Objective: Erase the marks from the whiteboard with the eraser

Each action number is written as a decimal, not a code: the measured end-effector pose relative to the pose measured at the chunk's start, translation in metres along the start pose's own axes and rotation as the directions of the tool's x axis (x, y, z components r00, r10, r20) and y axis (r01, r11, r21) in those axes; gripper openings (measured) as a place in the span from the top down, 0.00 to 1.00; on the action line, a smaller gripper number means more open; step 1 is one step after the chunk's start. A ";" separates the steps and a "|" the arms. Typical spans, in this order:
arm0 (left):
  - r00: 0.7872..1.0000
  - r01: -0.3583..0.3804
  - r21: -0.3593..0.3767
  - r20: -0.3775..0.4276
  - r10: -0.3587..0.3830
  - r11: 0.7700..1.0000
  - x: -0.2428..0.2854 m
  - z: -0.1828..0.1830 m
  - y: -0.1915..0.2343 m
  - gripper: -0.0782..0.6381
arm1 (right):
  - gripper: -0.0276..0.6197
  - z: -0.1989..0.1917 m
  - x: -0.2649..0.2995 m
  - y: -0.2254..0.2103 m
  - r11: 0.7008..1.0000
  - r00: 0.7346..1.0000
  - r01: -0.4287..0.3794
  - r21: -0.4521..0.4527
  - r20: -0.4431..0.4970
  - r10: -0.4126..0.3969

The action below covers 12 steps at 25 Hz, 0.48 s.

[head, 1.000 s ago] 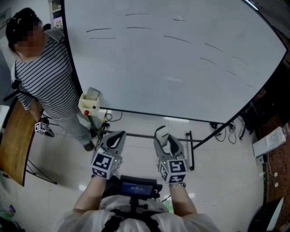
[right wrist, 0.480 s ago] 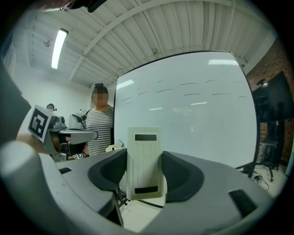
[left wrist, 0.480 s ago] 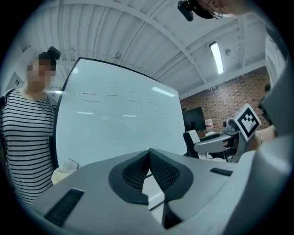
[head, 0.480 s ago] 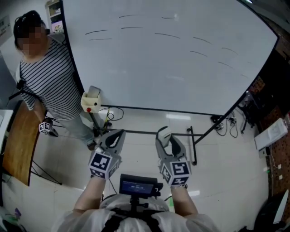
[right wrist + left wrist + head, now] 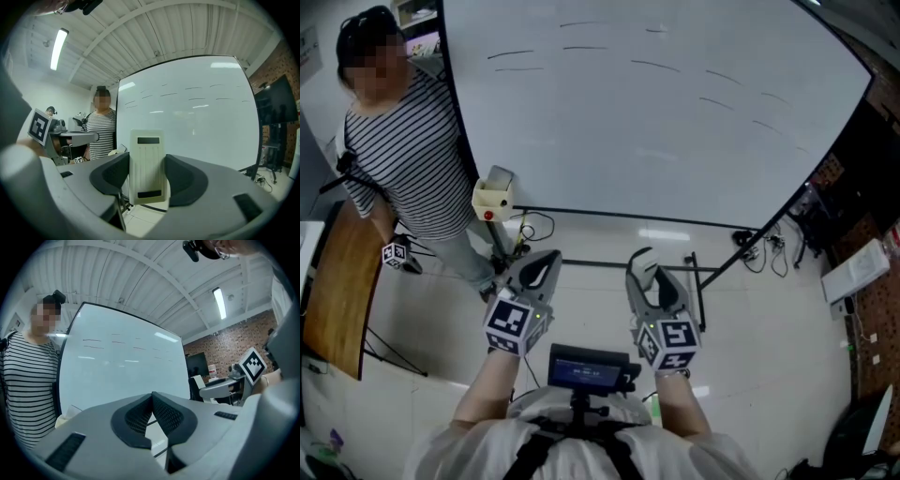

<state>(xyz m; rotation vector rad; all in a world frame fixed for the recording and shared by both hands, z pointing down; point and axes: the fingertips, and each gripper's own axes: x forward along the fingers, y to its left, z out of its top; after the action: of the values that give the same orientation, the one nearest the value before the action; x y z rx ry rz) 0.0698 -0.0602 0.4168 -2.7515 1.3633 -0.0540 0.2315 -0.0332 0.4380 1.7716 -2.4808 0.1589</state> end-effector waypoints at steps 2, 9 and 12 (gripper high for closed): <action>1.000 0.013 0.013 0.004 -0.013 1.000 0.000 0.000 0.000 0.88 | 0.57 0.002 0.001 0.002 1.000 1.000 0.002 0.000 0.007 -0.002; 0.999 0.034 0.026 0.015 -0.034 0.999 0.004 -0.001 0.003 0.88 | 0.57 0.010 0.006 0.004 1.000 1.000 0.013 -0.016 0.023 -0.012; 1.000 0.024 0.011 0.012 -0.024 1.000 0.006 0.000 0.007 0.88 | 0.57 0.008 0.010 0.004 1.000 1.000 0.011 -0.027 0.014 -0.011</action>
<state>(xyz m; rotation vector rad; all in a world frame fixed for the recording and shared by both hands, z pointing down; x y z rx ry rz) 0.0679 -0.0687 0.4161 -2.7551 1.3238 -0.0455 0.2245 -0.0426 0.4311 1.7813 -2.4700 0.1121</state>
